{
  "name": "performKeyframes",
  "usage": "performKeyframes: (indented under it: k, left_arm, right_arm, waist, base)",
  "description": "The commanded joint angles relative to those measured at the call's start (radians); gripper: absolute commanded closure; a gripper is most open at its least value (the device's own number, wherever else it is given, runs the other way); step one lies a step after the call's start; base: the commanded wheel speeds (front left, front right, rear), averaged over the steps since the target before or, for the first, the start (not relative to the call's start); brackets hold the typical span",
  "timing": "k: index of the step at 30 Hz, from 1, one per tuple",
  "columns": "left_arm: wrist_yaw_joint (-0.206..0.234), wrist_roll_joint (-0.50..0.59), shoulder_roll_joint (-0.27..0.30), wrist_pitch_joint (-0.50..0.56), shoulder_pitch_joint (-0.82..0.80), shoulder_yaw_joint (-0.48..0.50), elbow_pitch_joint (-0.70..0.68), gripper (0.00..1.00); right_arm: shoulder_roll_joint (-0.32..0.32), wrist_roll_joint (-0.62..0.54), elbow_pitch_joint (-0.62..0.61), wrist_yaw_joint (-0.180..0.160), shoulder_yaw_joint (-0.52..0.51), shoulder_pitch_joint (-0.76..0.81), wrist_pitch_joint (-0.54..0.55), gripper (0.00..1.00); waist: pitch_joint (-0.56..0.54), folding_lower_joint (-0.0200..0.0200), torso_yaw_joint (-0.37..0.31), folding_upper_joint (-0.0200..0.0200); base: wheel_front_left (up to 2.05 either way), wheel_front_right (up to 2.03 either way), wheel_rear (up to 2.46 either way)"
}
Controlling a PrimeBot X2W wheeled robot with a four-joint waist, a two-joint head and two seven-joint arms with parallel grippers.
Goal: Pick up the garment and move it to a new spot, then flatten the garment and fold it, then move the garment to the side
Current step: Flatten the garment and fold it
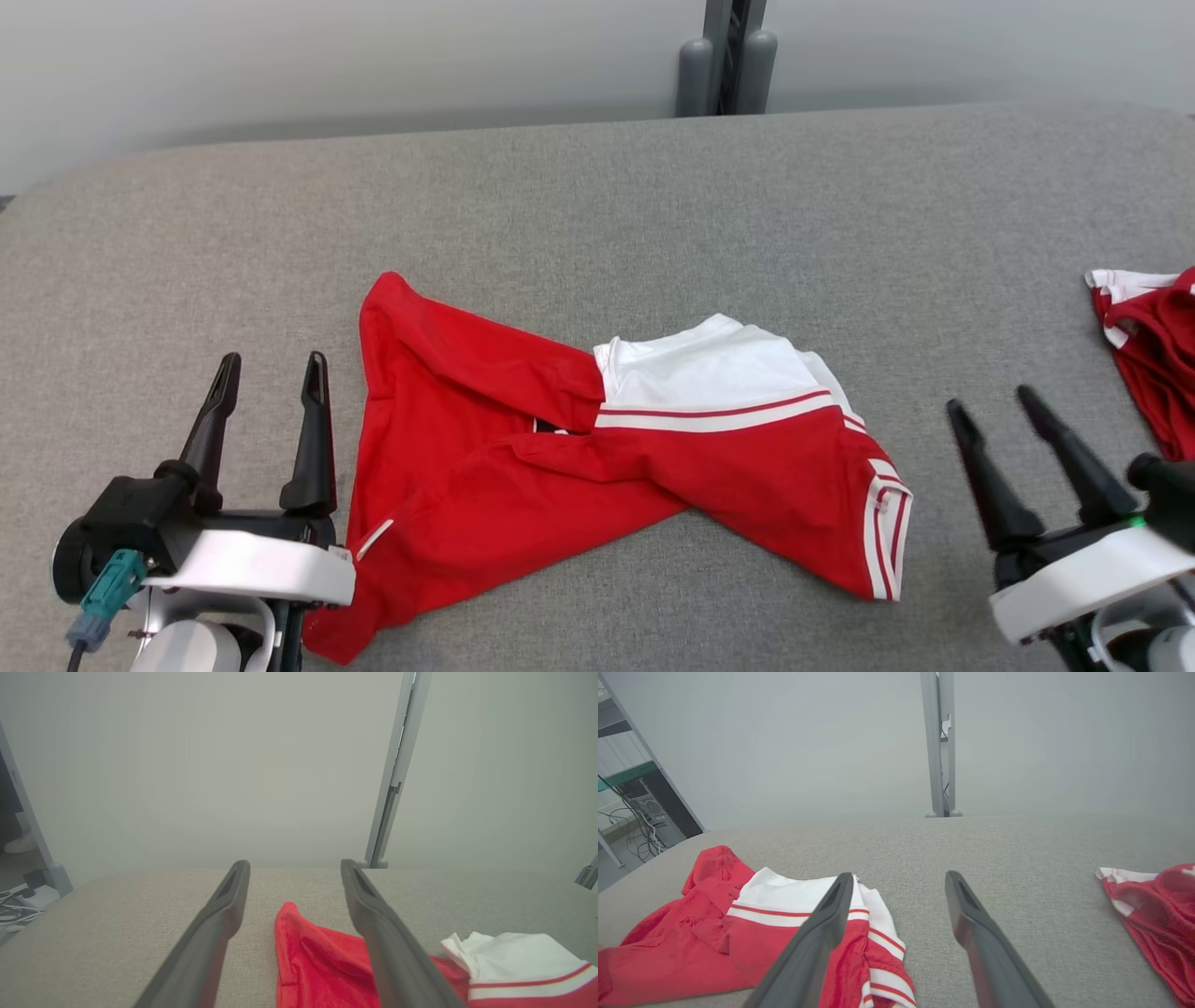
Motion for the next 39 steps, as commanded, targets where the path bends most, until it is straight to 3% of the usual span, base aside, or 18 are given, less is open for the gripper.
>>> performKeyframes:
  k: [1,14,24,29,39]
  left_arm:
    - [0.008,-0.001,0.008,0.004,0.013,0.005,-0.006,0.00]
    - [0.032,0.011,0.024,0.041,0.064,-0.017,-0.046,0.00]
    - [0.035,0.016,0.019,0.046,0.053,-0.034,-0.064,0.00]
    - [0.027,0.019,0.013,0.042,0.024,-0.046,-0.068,0.00]
    - [0.002,0.008,-0.022,0.014,-0.032,-0.067,-0.019,0.00]
  right_arm:
    - [0.003,-0.011,-0.012,0.000,-0.021,-0.010,-0.006,0.00]
    - [0.048,-0.044,-0.070,0.000,-0.072,0.021,0.050,0.00]
    - [0.034,-0.033,-0.085,0.000,-0.081,-0.002,0.069,0.00]
    - [-0.026,-0.004,-0.041,0.000,-0.017,-0.077,0.122,0.00]
    - [-0.125,0.107,0.189,0.000,0.192,-0.230,0.192,0.00]
  waist:
    - [-0.018,0.0000,0.000,0.0000]
    - [-0.074,0.0000,0.009,0.0000]
    - [-0.055,0.0000,0.033,0.0000]
    - [-0.012,0.0000,0.059,0.0000]
    - [0.064,0.0000,0.125,0.0000]
  base:
    - [0.00,0.00,0.00]
    - [0.00,0.00,0.00]
    - [0.00,0.00,0.00]
    - [0.00,0.00,0.00]
    - [0.00,0.00,0.00]
